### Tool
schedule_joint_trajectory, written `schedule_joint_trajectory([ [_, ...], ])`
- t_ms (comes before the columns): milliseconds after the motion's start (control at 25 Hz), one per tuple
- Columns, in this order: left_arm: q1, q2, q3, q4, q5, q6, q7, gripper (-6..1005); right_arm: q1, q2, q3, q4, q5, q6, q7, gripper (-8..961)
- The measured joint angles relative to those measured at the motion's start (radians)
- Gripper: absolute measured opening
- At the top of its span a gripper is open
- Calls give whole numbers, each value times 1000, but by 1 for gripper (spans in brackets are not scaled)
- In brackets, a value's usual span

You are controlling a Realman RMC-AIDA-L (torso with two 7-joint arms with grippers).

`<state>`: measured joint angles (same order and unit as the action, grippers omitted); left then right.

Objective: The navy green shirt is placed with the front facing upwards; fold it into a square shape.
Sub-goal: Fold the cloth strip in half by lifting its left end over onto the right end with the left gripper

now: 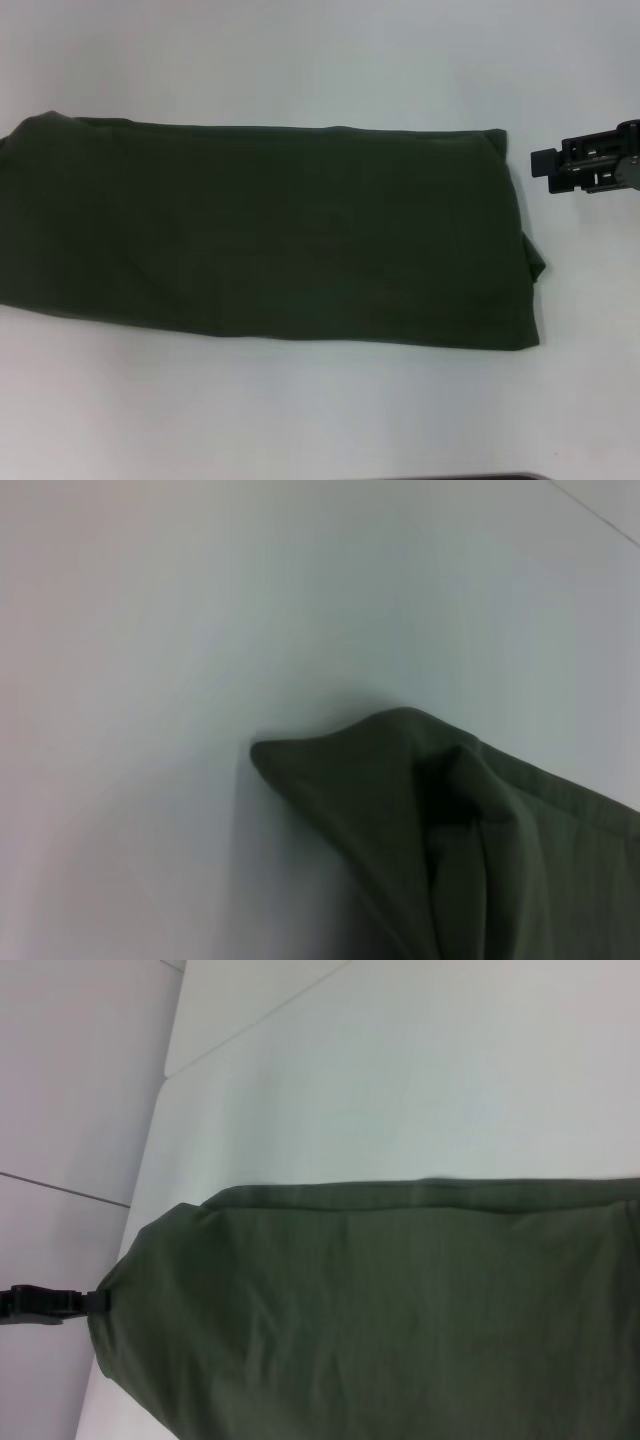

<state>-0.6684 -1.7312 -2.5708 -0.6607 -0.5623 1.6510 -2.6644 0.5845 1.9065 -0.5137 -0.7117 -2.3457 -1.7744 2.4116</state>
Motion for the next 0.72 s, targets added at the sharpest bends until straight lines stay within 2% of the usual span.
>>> schedule_joint_trajectory([
  [280,5,2,-36,-2,-24,47,29,38,4,0,-4,0,0,0,1,644],
  [440,-11,-18,-56,-7,-69,109,59,38,7,0,-4,0,0,0,1,644],
  [720,-81,-59,-57,-16,-90,164,72,37,9,2,-6,0,0,2,1,644],
])
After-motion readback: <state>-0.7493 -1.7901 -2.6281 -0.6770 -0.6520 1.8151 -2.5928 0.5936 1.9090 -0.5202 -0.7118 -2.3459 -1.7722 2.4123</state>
